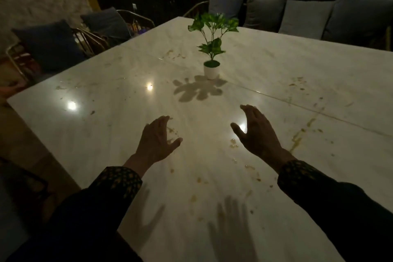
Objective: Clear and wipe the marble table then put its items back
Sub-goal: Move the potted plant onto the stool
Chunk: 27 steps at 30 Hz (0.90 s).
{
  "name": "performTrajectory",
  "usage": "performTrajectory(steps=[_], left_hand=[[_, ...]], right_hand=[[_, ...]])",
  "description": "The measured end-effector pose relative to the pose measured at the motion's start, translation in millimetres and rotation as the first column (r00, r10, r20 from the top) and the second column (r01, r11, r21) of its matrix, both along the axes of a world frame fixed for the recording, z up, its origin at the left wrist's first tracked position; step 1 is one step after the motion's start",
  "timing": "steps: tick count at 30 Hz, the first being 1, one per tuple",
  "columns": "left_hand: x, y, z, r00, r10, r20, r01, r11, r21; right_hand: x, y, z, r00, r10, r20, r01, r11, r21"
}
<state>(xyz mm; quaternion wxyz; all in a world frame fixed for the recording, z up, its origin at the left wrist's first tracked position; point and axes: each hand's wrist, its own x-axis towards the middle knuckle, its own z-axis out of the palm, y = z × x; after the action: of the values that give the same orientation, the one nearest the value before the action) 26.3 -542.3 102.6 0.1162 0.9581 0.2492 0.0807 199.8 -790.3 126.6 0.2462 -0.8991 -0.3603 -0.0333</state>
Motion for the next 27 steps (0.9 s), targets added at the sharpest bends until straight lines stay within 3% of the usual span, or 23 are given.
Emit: performTrajectory(steps=[7,16,19,23,27], left_hand=[[91.9,111.1,-50.8,0.998,-0.046,-0.040,0.044,0.997,-0.062],[228.4,254.7,-123.3,0.967,-0.226,-0.118,0.208,0.968,-0.143],[248.5,273.1,-149.7,0.960,-0.262,-0.101,0.247,0.959,-0.139],[257.3,272.2,-172.8,0.970,-0.239,0.043,0.241,0.969,-0.050],[262.0,274.8,-179.1,0.973,-0.221,0.060,0.224,0.973,-0.055]], right_hand=[[52.1,73.0,-42.3,0.995,-0.074,-0.074,0.070,0.996,-0.060],[146.8,243.6,-88.6,0.902,-0.279,-0.331,0.297,0.955,0.006],[184.8,281.6,-105.6,0.884,-0.318,-0.342,0.342,0.940,0.010],[257.1,321.8,-127.0,0.853,-0.384,-0.353,0.436,0.896,0.079],[314.7,354.9,-145.9,0.829,-0.445,-0.340,0.519,0.838,0.167]])
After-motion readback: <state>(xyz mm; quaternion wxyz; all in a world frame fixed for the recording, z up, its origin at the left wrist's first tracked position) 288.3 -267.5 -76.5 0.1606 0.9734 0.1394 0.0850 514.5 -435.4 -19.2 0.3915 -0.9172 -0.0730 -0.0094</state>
